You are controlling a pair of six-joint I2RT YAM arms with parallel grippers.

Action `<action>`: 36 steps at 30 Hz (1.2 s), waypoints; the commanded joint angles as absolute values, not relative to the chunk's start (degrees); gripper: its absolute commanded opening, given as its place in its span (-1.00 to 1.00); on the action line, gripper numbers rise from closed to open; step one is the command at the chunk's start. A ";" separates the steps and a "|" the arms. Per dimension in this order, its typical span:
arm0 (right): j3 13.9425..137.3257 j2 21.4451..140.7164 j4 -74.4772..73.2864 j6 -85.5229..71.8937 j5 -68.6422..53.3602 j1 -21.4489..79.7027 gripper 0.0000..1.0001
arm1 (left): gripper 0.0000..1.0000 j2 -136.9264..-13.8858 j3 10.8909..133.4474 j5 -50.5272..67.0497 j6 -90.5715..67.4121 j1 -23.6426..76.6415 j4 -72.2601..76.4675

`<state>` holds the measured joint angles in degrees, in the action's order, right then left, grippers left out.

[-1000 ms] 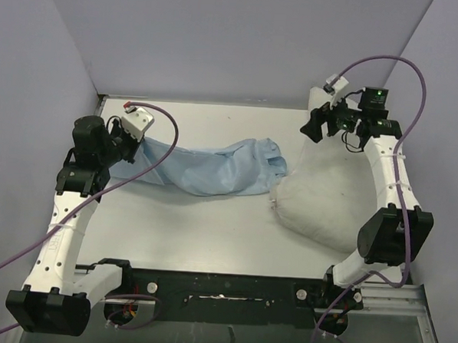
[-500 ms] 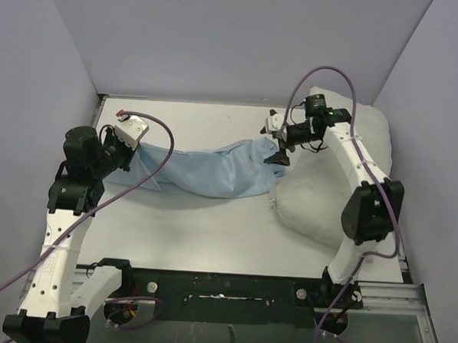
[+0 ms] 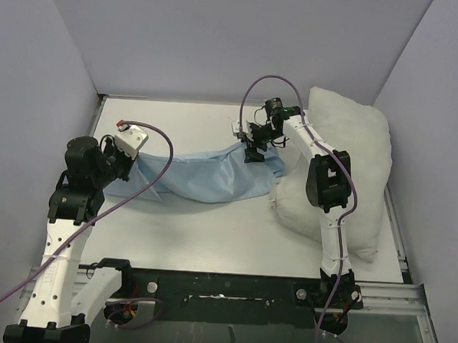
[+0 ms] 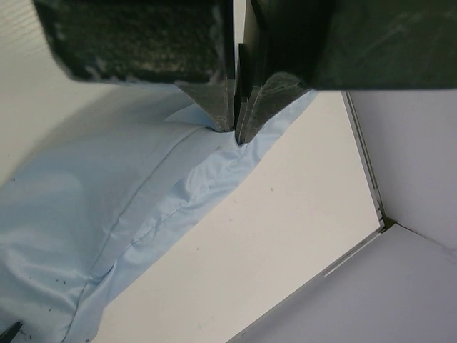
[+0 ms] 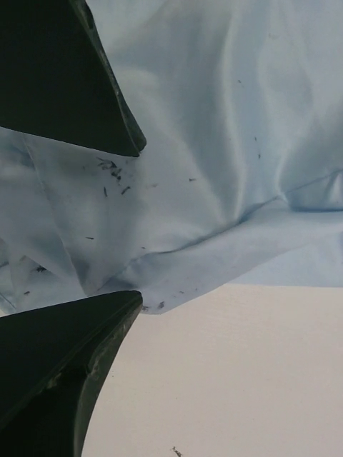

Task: Put the pillow into the pillowcase

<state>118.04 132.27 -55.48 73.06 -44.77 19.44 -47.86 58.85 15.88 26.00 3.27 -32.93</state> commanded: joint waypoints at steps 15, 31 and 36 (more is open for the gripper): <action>147.95 122.40 -28.23 37.52 -33.51 16.05 -1.00 | -1.00 -72.13 90.24 2.69 1.55 -11.53 -6.87; 88.23 88.96 -50.59 62.60 -64.35 16.82 -1.00 | -1.00 -53.59 53.76 5.70 3.25 -11.69 -0.90; 66.14 85.39 -49.72 69.01 -58.34 22.21 -1.00 | -0.67 -54.59 46.76 11.86 7.63 -11.78 -13.48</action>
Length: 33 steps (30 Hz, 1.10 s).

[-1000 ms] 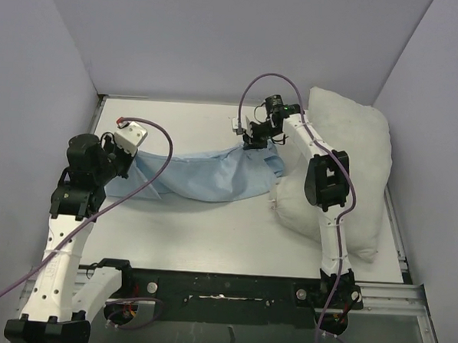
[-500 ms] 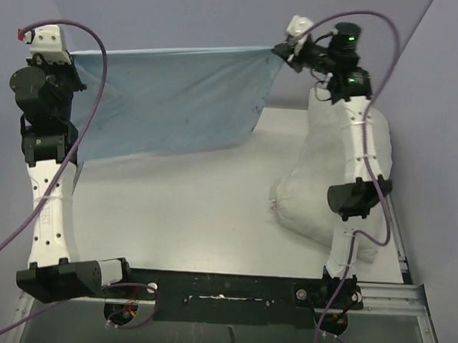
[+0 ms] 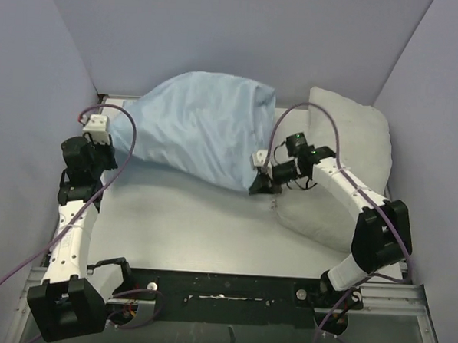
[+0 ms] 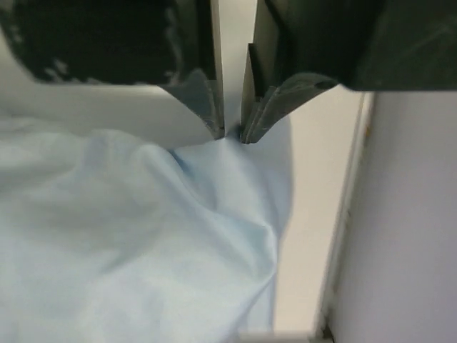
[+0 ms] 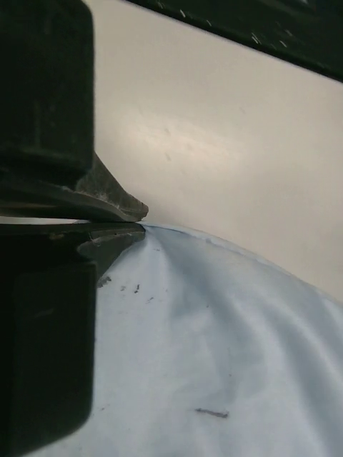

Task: Put the pillow into the pillowcase

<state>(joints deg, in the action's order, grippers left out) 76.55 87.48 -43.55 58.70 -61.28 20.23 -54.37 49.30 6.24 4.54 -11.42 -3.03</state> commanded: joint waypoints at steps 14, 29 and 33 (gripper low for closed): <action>78.47 86.69 -78.88 77.15 -63.52 20.47 0.39 | 0.35 -44.76 48.21 28.84 -4.70 -10.23 -24.44; 81.67 86.11 -71.92 63.68 -46.94 -1.67 0.69 | 0.37 -102.78 78.52 11.90 -10.11 24.06 -25.64; 78.17 83.06 -73.76 66.95 -43.63 -2.09 0.83 | 0.11 -118.02 90.32 7.28 -13.66 23.41 -32.96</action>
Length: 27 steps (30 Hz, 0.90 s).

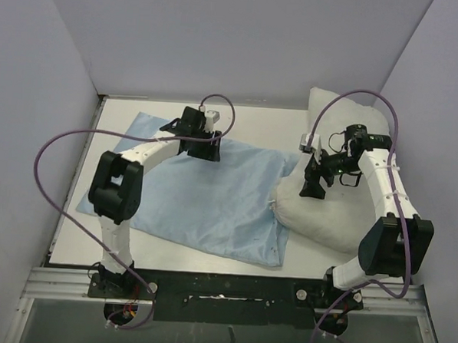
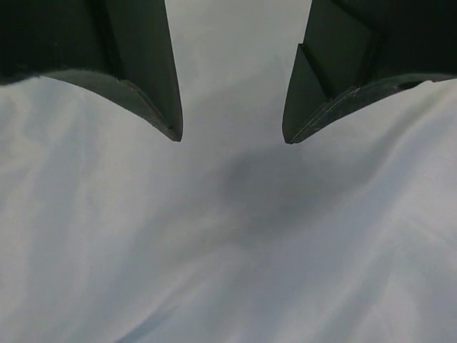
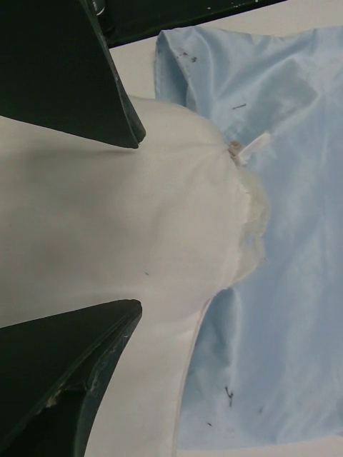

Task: Put the pillow into the pillowcase

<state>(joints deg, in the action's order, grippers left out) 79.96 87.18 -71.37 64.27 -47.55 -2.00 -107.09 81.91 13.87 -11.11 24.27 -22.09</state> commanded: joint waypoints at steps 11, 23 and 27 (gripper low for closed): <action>68.89 81.86 -65.63 65.76 -31.02 5.67 0.87 | -0.34 -123.26 91.98 9.24 -20.20 6.66 -34.16; 88.45 92.59 -37.96 30.75 -35.58 2.27 -1.00 | -0.24 -114.37 91.52 11.98 -15.92 -3.47 -31.60; 96.53 95.74 -27.58 15.77 -39.80 -2.60 -1.00 | -0.15 -106.95 88.07 13.05 -16.24 -6.50 -26.73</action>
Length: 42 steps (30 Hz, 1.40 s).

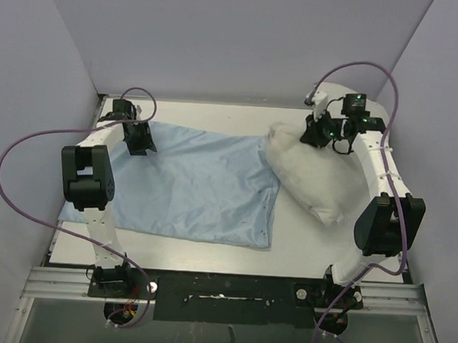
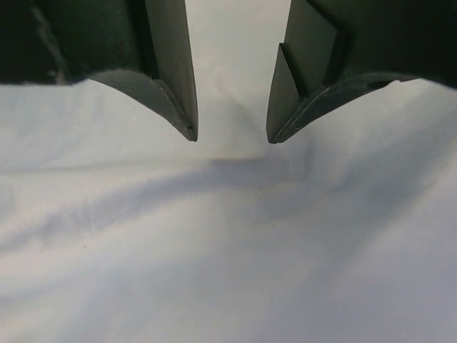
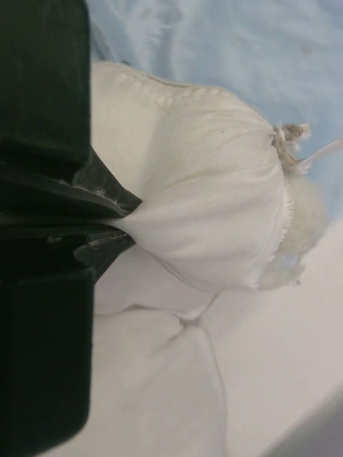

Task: Put the pillow into the pillowcase

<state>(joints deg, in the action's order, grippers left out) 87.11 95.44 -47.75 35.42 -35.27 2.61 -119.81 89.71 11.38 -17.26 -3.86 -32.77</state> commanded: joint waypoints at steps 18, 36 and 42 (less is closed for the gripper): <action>75.33 90.49 0.10 -10.28 -54.39 -13.79 -1.00 | 0.17 -90.64 62.70 6.38 -26.26 38.87 4.66; 72.65 90.17 2.85 -12.49 -55.72 -15.44 -1.00 | 0.25 -116.25 80.19 -19.08 -35.34 57.83 -5.51; 72.42 90.41 3.31 -12.89 -56.21 -16.24 -1.00 | 0.18 -117.88 80.47 -15.59 -37.72 58.16 -4.57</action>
<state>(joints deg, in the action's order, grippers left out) 72.14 92.44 -3.14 -12.51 -57.23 -14.52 -115.74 77.80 -16.71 -35.11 57.43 -5.28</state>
